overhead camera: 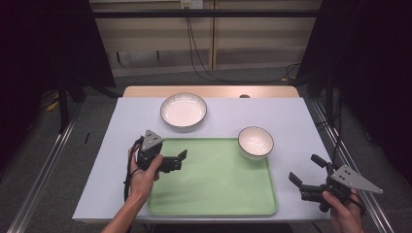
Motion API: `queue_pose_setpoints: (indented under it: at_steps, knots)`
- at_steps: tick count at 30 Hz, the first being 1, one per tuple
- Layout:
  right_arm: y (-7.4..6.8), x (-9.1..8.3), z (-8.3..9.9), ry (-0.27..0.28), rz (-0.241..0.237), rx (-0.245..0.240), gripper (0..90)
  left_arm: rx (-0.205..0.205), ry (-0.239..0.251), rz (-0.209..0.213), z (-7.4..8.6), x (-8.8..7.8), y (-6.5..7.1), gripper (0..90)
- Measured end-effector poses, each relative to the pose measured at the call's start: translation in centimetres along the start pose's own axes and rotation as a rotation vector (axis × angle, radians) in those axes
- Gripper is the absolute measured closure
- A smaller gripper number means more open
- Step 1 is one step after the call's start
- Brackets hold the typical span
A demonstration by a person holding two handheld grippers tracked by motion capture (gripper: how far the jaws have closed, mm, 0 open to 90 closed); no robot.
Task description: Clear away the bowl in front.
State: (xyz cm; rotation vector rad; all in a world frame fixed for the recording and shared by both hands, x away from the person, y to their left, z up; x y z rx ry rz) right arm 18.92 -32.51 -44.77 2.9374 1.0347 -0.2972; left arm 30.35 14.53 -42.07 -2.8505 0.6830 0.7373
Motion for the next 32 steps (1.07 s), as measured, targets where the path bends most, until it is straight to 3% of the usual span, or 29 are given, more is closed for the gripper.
queue_pose_setpoints:
  at_steps: [4, 8, 14, 16, 19, 23, 27, 28, 29, 32]
  knots:
    - [0.0, 0.0, 0.0, 0.005, -0.004, -0.002, 1.0, -0.043, 0.023, -0.03, 0.9, -1.4, -1.2, 3.1]
    - [0.0, 0.0, 0.0, -0.001, 0.0, 0.002, 1.1, -0.052, 0.036, -0.048, 1.7, -2.8, -2.0, 2.5]
    - [0.1, 0.0, 0.1, -0.003, 0.006, 0.003, 1.0, -0.047, 0.03, -0.113, 3.2, -5.0, -2.7, 2.6]
    - [0.2, 0.1, 0.1, -0.005, 0.007, 0.003, 1.1, -0.069, 0.036, -0.107, 3.7, -5.6, -2.9, 1.6]
    - [0.1, 0.1, 0.1, -0.01, 0.008, 0.005, 1.1, -0.061, 0.015, -0.105, 4.3, -6.1, -3.1, 2.0]
    - [0.1, 0.2, 0.2, -0.02, 0.006, 0.005, 1.1, -0.088, 0.002, -0.1, 6.1, -6.8, -3.1, 2.1]
    - [0.3, 0.3, 0.2, -0.031, 0.015, 0.015, 1.1, -0.096, 0.031, -0.101, 6.1, -7.4, -3.2, 2.0]
    - [0.5, 0.2, 0.3, -0.04, 0.014, 0.006, 1.1, -0.079, 0.045, -0.113, 6.0, -7.7, -3.2, 1.9]
    - [0.5, 0.2, 0.3, -0.044, 0.015, 0.007, 1.1, -0.098, 0.049, -0.114, 6.1, -7.7, -3.2, 1.7]
    - [0.6, 0.3, 0.4, -0.058, 0.017, 0.004, 1.0, -0.104, 0.042, -0.096, 6.1, -7.7, -3.0, 1.6]
Point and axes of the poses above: each handheld gripper's, and its own axes: x roughly forward along the jaws, z roughly out of its underside, y roughly to its right, the point moved 1 cm from there along x, roughly forward along the jaws, and after that the axes turned 11 degrees about -z, right-handed, at the moved point
